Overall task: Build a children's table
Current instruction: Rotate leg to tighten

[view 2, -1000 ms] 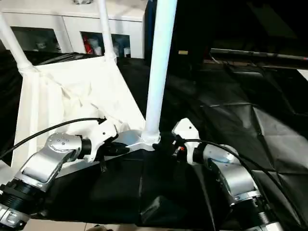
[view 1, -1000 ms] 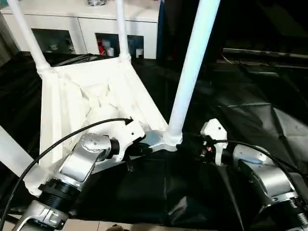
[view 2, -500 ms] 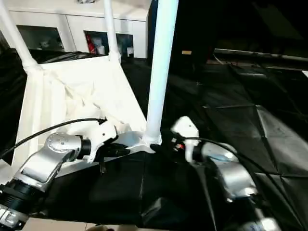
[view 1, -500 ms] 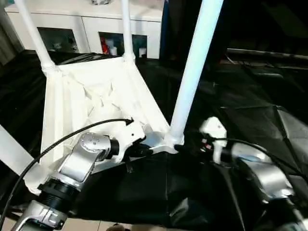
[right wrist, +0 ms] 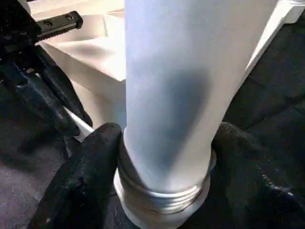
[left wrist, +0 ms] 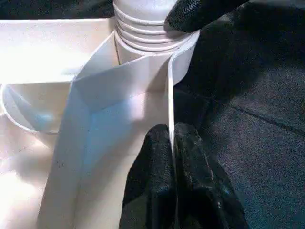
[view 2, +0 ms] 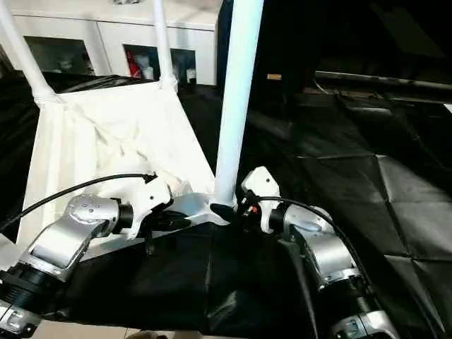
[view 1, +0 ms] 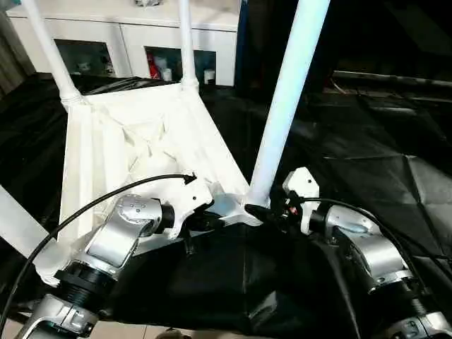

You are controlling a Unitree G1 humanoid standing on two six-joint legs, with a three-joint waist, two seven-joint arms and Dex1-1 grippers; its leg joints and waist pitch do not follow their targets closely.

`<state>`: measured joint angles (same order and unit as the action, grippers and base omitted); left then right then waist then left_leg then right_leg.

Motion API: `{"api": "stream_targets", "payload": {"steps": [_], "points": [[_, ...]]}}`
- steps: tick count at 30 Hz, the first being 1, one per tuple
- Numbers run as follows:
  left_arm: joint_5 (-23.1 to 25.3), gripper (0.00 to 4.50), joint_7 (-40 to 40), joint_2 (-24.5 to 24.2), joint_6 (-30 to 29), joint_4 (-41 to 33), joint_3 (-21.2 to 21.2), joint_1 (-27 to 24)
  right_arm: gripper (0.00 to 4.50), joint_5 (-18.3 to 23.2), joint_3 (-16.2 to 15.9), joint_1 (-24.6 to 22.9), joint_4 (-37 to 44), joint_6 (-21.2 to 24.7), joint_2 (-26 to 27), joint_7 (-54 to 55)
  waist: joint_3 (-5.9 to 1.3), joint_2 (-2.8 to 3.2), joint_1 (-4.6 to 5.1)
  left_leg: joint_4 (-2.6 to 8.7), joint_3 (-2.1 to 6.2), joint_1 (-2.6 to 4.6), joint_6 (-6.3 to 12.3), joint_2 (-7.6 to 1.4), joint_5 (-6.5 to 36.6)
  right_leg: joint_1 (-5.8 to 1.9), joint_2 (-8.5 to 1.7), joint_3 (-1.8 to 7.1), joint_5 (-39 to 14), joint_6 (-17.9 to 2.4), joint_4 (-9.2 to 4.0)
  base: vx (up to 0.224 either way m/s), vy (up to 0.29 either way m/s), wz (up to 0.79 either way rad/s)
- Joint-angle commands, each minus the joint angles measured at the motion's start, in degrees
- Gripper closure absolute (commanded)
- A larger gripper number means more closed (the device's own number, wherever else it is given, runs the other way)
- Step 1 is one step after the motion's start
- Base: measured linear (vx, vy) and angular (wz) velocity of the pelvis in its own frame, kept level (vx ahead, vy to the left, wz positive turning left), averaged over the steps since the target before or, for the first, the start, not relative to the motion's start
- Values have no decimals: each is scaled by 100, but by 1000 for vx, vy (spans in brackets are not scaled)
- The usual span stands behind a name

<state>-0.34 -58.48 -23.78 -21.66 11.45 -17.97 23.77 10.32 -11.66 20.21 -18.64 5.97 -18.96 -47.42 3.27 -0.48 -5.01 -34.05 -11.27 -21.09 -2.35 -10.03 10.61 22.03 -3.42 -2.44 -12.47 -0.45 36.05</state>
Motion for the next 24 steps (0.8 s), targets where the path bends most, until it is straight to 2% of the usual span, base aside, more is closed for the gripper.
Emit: {"api": "stream_targets", "payload": {"steps": [1,9,12,13,14,15,16,18,19,20,21,22,24], "points": [[-185,450,-104,45,155,28,15,-70,177,-133,-17,94,-92,-62,-39,-33,-317,-113,-10,401,165,56,218,-330,982,-174,-513,287,-1448,-1029,-517,0,0,0],[-202,450,-17,65,115,107,84,-67,181,-239,-29,81,-283,-207,-12,53,-317,-112,-9,397,161,55,224,-325,978,-169,-511,290,-1427,-1042,-518,0,0,0],[-148,450,323,266,69,300,156,9,181,-332,132,44,-520,-306,201,630,-300,-104,8,406,162,56,183,-319,1059,-158,-514,289,-1582,-1026,-542,0,0,0],[-137,450,366,290,71,323,161,18,182,-333,154,39,-541,-310,228,692,-299,-105,20,412,166,68,131,-314,1153,-151,-513,291,-1802,-968,-565,0,0,0],[-68,450,685,502,79,502,193,95,182,-335,303,-6,-657,-264,440,1157,-301,-95,18,415,172,77,115,-320,1185,-152,-521,291,-1865,-952,-572,0,0,0],[13,450,1037,713,111,707,231,184,182,-340,423,-47,-750,-208,643,1580,-278,-91,36,429,170,101,73,-325,1313,-112,-511,297,-2057,-923,-604,0,0,0],[84,450,1370,964,168,957,242,298,182,-424,500,-76,-870,-137,879,2120,-290,-89,43,433,177,105,10,-320,1355,-121,-514,298,-2140,-890,-611,0,0,0],[124,450,1563,1119,206,1114,245,371,182,-490,538,-90,-948,-95,1025,2458,-286,-88,46,436,177,121,-49,-312,1414,-96,-513,305,-2257,-837,-636,0,0,0],[208,450,1967,1423,330,1437,244,529,182,-601,602,-68,-1066,-11,1360,3129,-289,-85,38,436,183,121,-58,-310,1455,-95,-521,308,-2324,-787,-646,0,0,0],[249,450,2138,1537,392,1563,241,593,182,-627,621,-50,-1107,29,1498,3349,-278,-66,27,435,170,188,-81,-312,1609,-30,-512,314,-2477,-741,-687,0,0,0],[318,450,2351,1665,489,1721,225,678,182,-658,627,-18,-1155,60,1671,3597,-269,-99,46,436,190,214,-113,-306,1829,-20,-525,305,-2789,-662,-720,0,0,0],[381,450,2494,1751,581,1848,192,752,182,-698,618,19,-1202,50,1806,3801,-256,-84,49,451,204,194,-120,-299,1890,-27,-530,299,-2917,-607,-730,0,0,0],[387,450,2582,1859,654,1984,181,836,182,-791,508,89,-1282,40,1941,3942,-269,-77,63,476,229,198,-153,-303,2023,-25,-536,288,-3066,-465,-749,0,0,0]]}}
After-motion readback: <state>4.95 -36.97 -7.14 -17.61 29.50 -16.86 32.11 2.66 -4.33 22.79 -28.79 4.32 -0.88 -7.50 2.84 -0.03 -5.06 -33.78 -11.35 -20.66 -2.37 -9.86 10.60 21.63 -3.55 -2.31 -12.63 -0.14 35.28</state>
